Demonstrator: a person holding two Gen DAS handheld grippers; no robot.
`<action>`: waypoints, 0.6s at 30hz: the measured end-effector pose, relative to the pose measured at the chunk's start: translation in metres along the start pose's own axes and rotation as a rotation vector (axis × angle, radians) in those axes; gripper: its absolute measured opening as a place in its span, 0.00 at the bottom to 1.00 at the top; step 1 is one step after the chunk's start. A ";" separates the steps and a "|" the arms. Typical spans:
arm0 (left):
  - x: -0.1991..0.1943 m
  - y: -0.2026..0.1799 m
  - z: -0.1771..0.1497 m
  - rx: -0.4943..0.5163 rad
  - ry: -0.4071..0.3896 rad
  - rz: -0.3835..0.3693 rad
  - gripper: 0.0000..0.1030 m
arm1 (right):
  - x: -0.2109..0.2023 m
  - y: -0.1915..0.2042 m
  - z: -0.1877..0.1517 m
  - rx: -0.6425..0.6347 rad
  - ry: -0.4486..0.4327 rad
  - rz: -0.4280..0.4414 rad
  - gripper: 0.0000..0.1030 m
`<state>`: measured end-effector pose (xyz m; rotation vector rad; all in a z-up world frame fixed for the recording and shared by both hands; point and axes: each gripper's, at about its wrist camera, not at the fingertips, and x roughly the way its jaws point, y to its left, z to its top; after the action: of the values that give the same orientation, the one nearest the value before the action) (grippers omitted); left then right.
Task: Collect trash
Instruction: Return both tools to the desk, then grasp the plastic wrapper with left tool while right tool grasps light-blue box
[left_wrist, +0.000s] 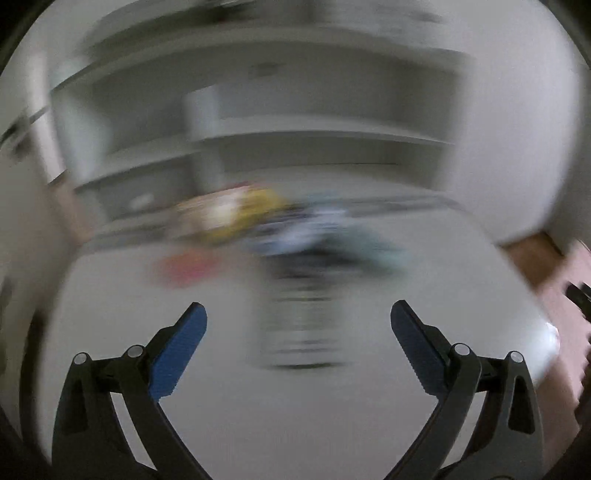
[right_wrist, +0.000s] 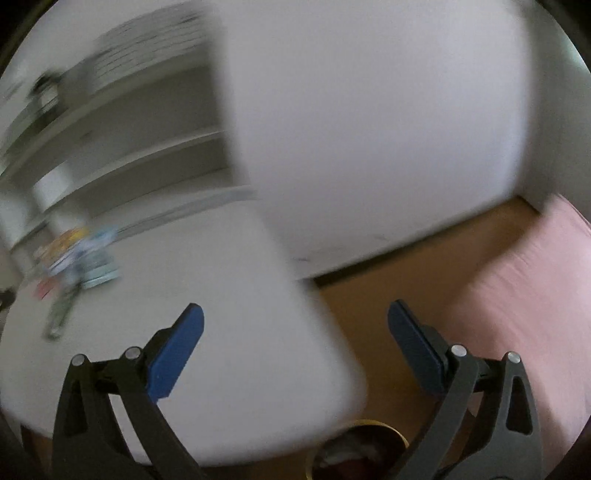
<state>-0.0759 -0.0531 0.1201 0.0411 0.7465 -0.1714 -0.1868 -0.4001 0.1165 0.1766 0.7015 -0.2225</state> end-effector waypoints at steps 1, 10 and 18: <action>0.004 0.021 0.001 -0.032 0.014 0.024 0.94 | 0.010 0.022 0.005 -0.042 0.010 0.040 0.93; 0.047 0.048 0.033 0.052 0.079 -0.051 0.94 | 0.099 0.153 0.035 -0.260 0.160 0.275 0.93; 0.118 0.003 0.070 0.219 0.161 -0.138 0.94 | 0.154 0.183 0.049 -0.253 0.269 0.328 0.93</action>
<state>0.0568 -0.0731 0.0909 0.2140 0.8894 -0.3847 0.0057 -0.2581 0.0679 0.0774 0.9480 0.2080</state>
